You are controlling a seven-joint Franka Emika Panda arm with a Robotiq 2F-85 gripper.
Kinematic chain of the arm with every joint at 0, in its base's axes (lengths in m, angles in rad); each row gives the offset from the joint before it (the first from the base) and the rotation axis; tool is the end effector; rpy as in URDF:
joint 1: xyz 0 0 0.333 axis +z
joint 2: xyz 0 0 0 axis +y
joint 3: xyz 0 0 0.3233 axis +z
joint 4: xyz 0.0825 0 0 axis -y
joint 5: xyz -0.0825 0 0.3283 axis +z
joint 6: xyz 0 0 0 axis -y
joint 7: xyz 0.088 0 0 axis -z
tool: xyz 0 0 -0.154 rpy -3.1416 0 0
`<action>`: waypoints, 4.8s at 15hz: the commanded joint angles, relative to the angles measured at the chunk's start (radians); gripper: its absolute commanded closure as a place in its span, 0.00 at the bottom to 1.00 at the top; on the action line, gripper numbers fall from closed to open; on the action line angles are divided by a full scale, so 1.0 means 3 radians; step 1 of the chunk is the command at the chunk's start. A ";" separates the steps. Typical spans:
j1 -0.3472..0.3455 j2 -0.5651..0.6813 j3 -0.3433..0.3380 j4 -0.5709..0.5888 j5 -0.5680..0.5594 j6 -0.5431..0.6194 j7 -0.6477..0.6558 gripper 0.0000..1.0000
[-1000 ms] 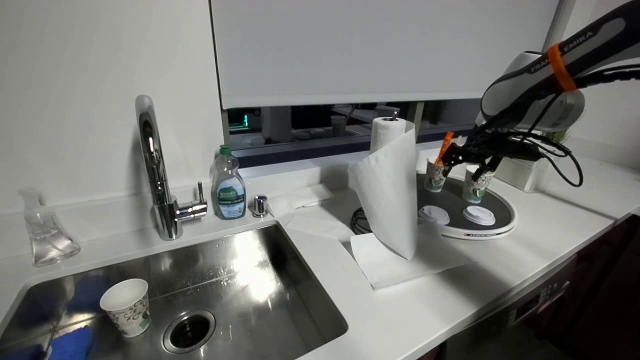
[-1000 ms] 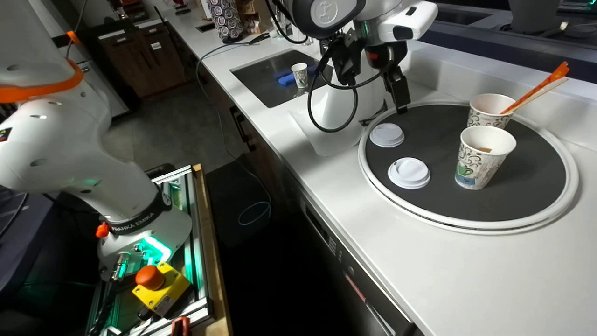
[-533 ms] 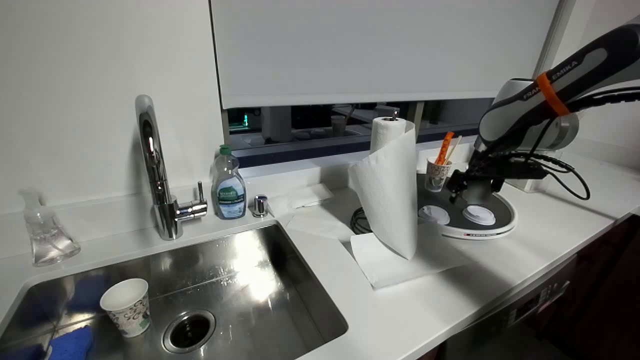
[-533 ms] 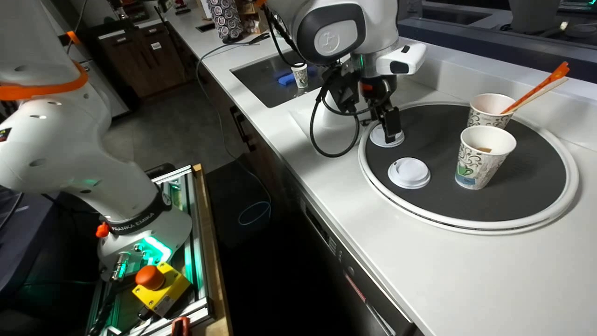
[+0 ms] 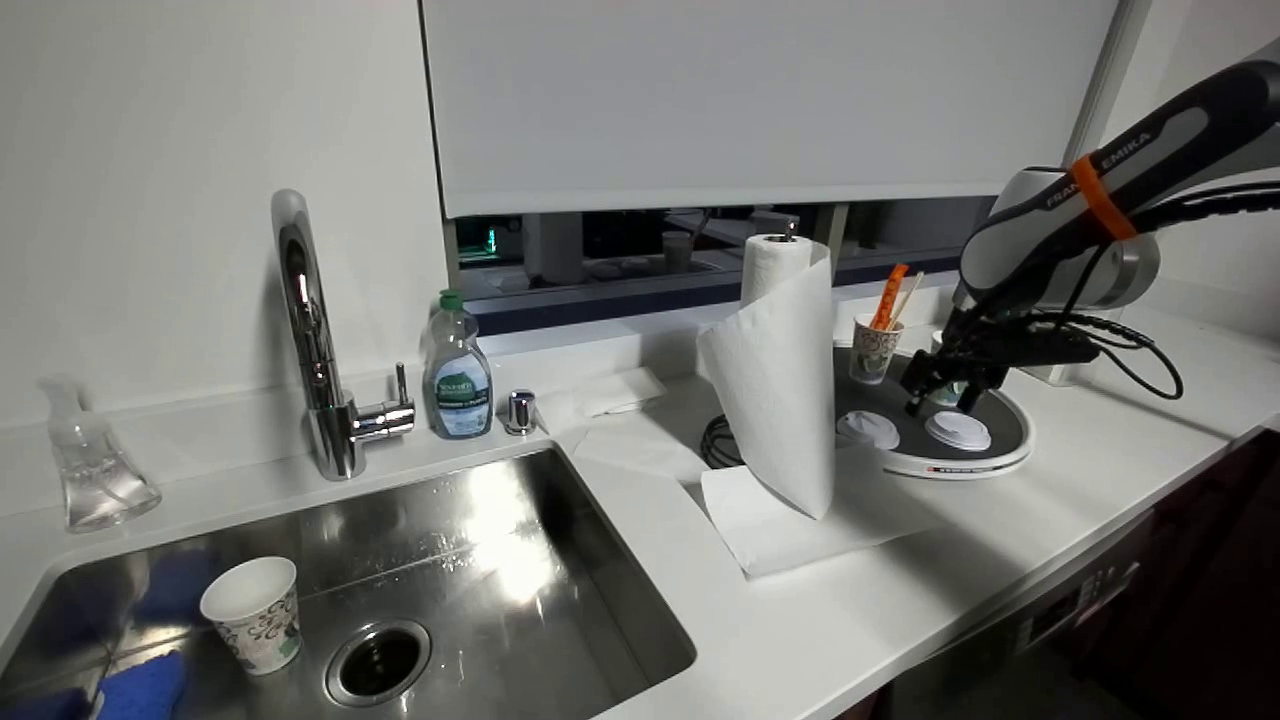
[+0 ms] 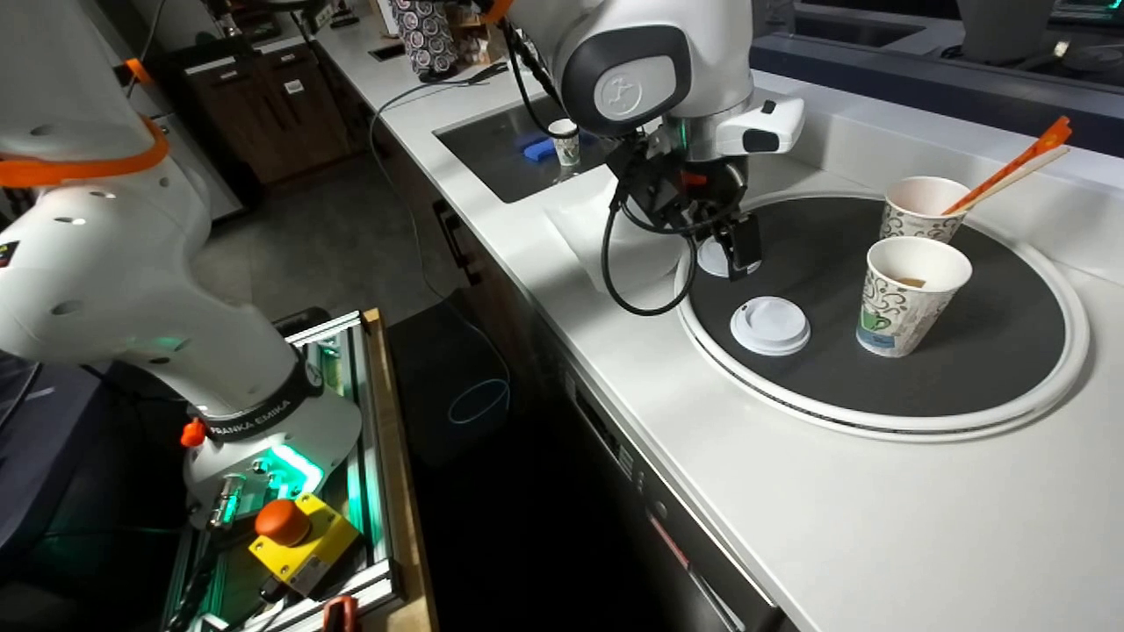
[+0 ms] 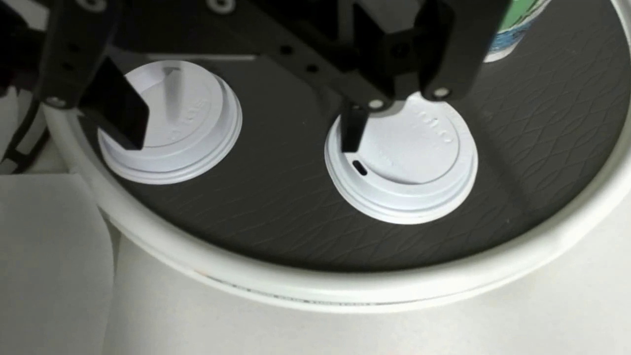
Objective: Move the coffee cup on the right backwards then place the cup on the left forwards and put the white lid on top of the coffee cup at the front.
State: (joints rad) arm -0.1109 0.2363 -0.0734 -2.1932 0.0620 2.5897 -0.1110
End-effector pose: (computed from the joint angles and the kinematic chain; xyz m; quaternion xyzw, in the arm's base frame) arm 0.5353 -0.0989 0.2957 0.9949 -0.0598 0.0811 0.0021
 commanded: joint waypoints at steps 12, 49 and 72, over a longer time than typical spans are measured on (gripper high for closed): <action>-0.0335 0.0068 0.0142 -0.0128 0.0091 0.0401 -0.1508 0.00; -0.0430 0.0318 0.0248 -0.0107 -0.0194 0.0729 -0.1472 0.97; -0.0388 -0.0591 -0.0048 -0.0062 -0.0305 0.0747 -0.1176 0.98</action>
State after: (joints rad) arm -0.2206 0.0367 -0.0805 -2.2336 -0.0340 2.8283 -0.4830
